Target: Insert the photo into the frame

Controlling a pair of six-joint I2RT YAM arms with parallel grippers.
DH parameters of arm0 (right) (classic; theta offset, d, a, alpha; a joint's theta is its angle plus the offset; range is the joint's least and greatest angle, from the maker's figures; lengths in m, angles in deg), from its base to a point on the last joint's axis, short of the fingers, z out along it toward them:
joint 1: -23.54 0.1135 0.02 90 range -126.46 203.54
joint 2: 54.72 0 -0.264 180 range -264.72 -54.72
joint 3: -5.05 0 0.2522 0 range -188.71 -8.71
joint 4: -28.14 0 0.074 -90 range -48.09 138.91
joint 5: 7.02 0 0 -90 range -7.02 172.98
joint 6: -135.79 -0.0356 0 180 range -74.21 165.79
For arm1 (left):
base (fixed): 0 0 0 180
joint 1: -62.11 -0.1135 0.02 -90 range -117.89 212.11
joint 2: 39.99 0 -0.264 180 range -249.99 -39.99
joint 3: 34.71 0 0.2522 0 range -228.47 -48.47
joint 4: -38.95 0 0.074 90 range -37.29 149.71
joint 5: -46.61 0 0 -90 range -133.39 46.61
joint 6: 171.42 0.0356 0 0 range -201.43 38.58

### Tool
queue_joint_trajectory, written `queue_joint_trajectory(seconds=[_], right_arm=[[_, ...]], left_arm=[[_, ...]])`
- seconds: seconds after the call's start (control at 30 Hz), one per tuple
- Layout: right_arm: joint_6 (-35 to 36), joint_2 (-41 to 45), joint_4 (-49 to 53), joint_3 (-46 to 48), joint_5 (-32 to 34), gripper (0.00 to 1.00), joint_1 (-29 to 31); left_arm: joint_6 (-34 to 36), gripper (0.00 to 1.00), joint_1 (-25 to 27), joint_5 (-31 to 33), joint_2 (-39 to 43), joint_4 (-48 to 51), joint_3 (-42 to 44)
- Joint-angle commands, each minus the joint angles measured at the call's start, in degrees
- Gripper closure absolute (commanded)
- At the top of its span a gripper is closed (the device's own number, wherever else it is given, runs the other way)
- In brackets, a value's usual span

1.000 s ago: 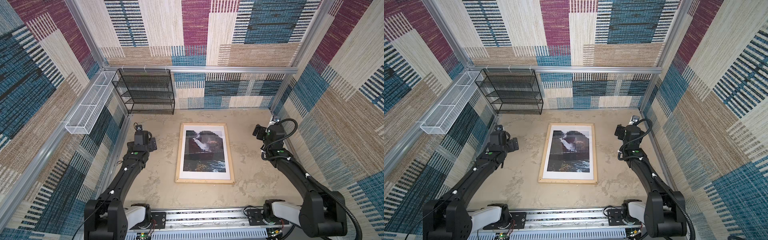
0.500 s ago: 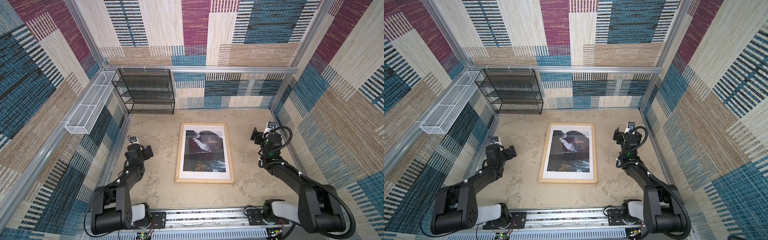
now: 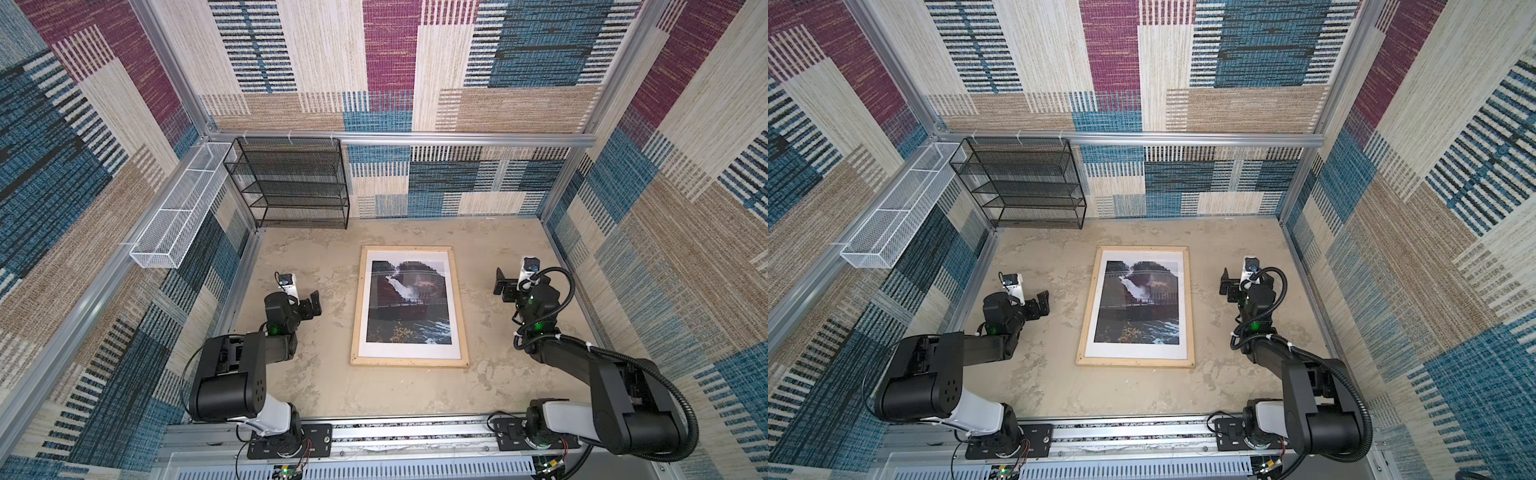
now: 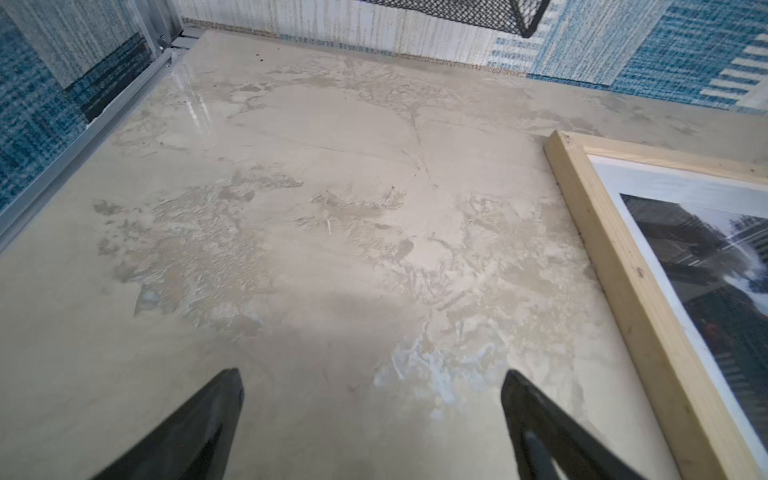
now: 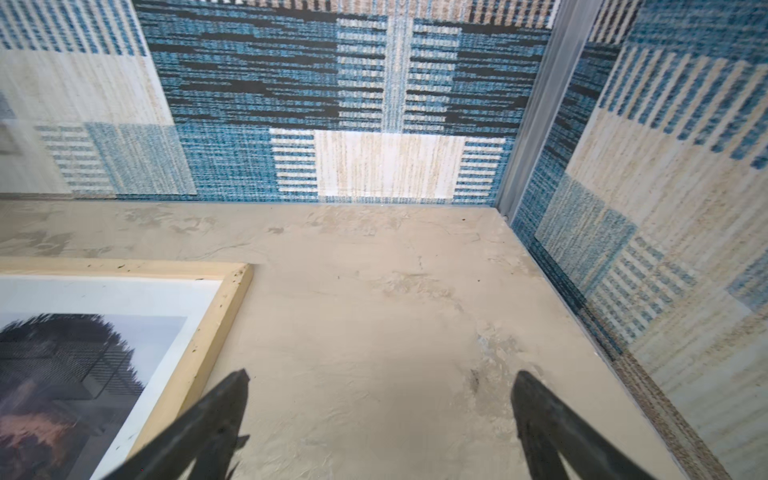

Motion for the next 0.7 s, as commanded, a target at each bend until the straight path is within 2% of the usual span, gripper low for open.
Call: queue_joint_trajectory(seconds=[0.0, 0.03, 0.1, 0.17, 0.33, 0.4, 0.67], right_arm=[[1.3, -0.2, -6.5, 0.8, -6.8, 0.0, 0.0], [1.2, -0.4, -7.0, 1.0, -7.8, 0.0, 0.0], [0.3, -1.6, -7.5, 1.1, -8.4, 0.0, 0.0], [0.4, -3.6, -10.5, 2.6, -10.3, 0.0, 0.0], [-1.8, -12.9, -28.8, 8.4, -6.8, 0.0, 0.0], [-3.2, -13.7, -26.8, 7.2, -9.2, 0.0, -2.0], [-4.0, -13.6, -27.4, 7.4, -8.4, 0.0, -2.3]], left_arm=[[1.6, 0.01, 0.9, 3.1, 0.5, -1.2, -0.7], [1.5, 0.01, 1.0, 3.6, 0.9, 0.1, -1.3], [1.7, 0.01, 1.1, 3.9, -0.3, -4.6, 0.0], [1.6, 0.01, 1.1, 4.0, 0.4, -1.8, -0.7], [1.7, 0.01, 1.1, 3.9, -0.1, -3.4, -0.3], [1.7, 0.01, 1.1, 4.0, 0.1, -3.0, -0.4], [1.7, 0.01, 1.1, 4.0, 0.0, -3.3, -0.3]])
